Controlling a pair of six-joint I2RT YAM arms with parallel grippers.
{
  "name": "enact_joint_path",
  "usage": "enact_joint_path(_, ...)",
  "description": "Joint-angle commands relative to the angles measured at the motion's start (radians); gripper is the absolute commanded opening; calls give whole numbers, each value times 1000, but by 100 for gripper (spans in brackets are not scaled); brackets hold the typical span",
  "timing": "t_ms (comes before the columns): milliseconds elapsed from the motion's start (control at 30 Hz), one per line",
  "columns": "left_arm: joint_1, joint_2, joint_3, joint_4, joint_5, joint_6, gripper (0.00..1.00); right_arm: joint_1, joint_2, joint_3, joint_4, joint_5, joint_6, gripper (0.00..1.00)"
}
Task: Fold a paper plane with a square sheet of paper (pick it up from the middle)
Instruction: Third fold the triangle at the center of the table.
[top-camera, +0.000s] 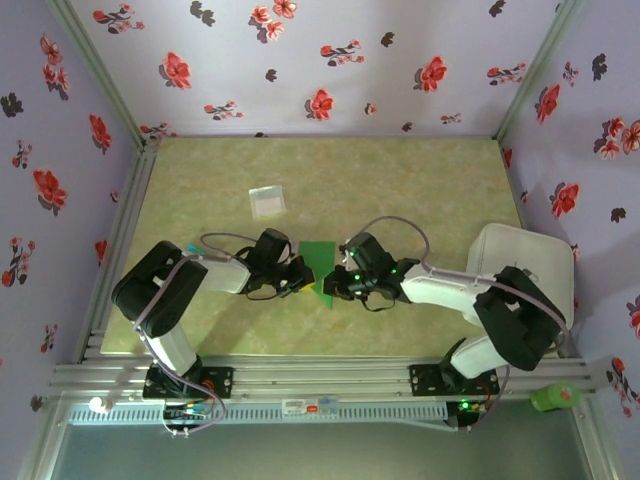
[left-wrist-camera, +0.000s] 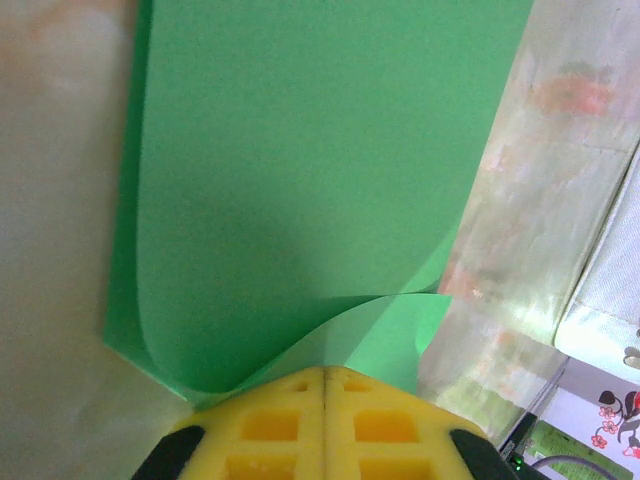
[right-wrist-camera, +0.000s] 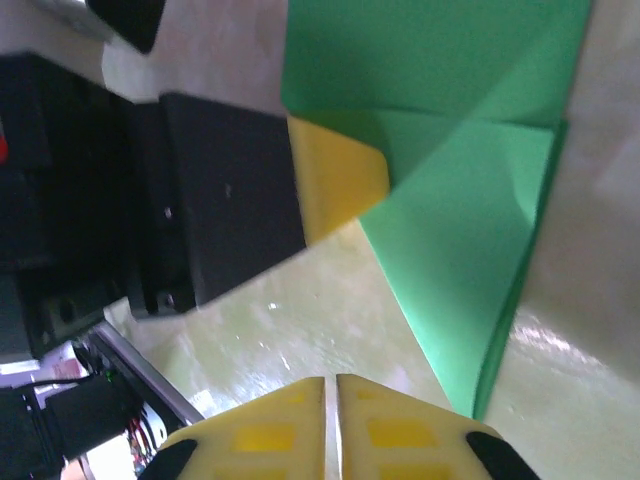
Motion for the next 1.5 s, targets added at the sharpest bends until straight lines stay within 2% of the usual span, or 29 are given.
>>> enact_joint_path(0, -1, 20, -28, -43, -51, 9, 0, -6, 64, 33, -8, 13, 6, 7)
enact_joint_path(167, -1, 22, -23, -42, -49, 9, 0, -6, 124, 48, -3, 15, 10, 2)
enact_joint_path(533, 0, 8, 3, -64, -31, 48, 1, -8, 196, 22, -64, 71, -3, 0)
enact_joint_path(833, -3, -105, 109, -195, -44, 166, 14, -10, 194, 43, -131, 94, -32, 0)
enact_joint_path(1067, -43, -99, 89, -211, -47, 128, 5, -12, 197, 63, -156, 120, -31, 0)
enact_joint_path(1267, -77, -35, 73, -106, -17, 80, 4, -12, 194, 66, -168, 123, -35, 0)
enact_joint_path(1467, -86, 17, 78, -111, -53, 73, 4, -11, 188, 57, -154, 124, -35, 0)
